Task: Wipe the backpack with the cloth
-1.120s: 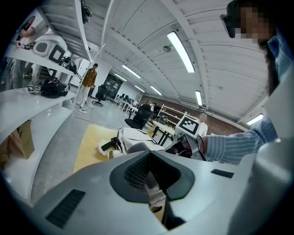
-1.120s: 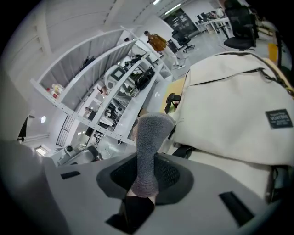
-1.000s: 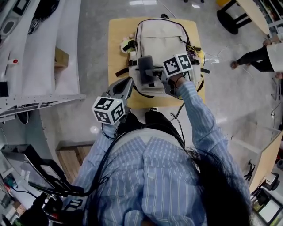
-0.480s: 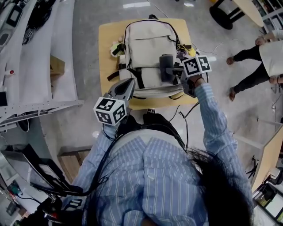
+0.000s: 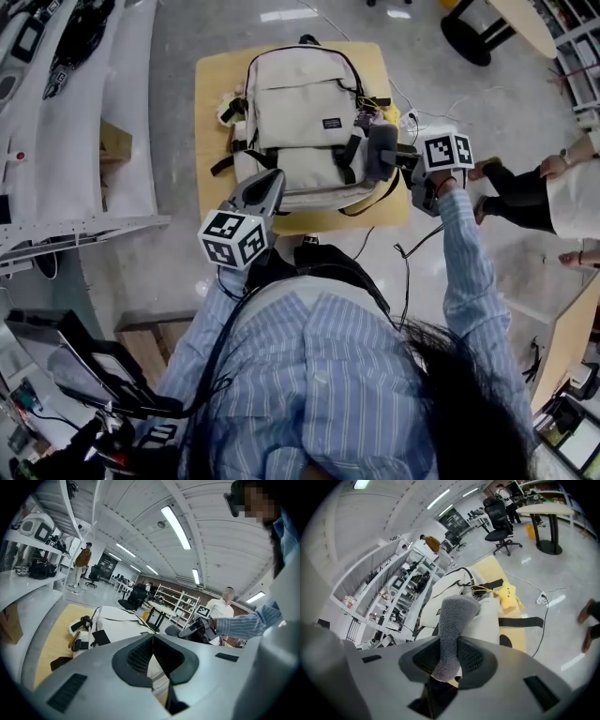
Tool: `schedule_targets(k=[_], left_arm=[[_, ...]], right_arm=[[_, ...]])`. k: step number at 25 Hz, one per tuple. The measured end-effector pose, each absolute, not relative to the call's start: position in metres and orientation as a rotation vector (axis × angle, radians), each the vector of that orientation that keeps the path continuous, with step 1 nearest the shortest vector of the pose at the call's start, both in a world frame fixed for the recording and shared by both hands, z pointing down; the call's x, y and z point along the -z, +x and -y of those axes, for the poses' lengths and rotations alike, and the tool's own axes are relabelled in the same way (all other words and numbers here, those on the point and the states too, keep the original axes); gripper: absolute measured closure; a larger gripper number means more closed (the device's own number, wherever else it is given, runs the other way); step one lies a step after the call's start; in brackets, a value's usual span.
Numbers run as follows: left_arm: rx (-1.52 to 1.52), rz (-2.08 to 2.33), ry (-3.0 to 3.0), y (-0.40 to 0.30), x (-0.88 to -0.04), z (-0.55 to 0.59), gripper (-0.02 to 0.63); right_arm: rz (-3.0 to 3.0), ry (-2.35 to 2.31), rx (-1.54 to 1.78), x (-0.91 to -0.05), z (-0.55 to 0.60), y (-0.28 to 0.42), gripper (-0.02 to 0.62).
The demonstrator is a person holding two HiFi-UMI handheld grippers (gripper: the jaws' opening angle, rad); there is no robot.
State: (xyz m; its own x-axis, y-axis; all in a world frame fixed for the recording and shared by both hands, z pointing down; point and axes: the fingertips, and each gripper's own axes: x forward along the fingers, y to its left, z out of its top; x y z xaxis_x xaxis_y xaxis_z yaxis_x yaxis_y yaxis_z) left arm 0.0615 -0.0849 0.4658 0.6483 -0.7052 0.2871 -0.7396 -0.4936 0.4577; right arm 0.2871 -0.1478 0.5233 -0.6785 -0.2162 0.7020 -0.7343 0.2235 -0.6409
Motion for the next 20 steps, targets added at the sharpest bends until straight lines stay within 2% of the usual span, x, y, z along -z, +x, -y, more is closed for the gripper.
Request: schedule_targets(k=[4,9,20], left_arm=[[-0.081,1.147,2.303,0.074,-0.465,0.082,0.601],[-0.099,1.166,2.289,0.082,-0.471,0.073,0.601],[-0.116,1.211,2.283,0.029,-0.473,0.091,0.601]], right_arm=[[2.043,0.861,-1.46,-0.519,0.152,0.301,0.502],[2.142,0.773,-1.385,-0.497,0.17,0.274,0.502],[2.308,0.461,-1.271,-0.477,0.195,0.078,0.502]])
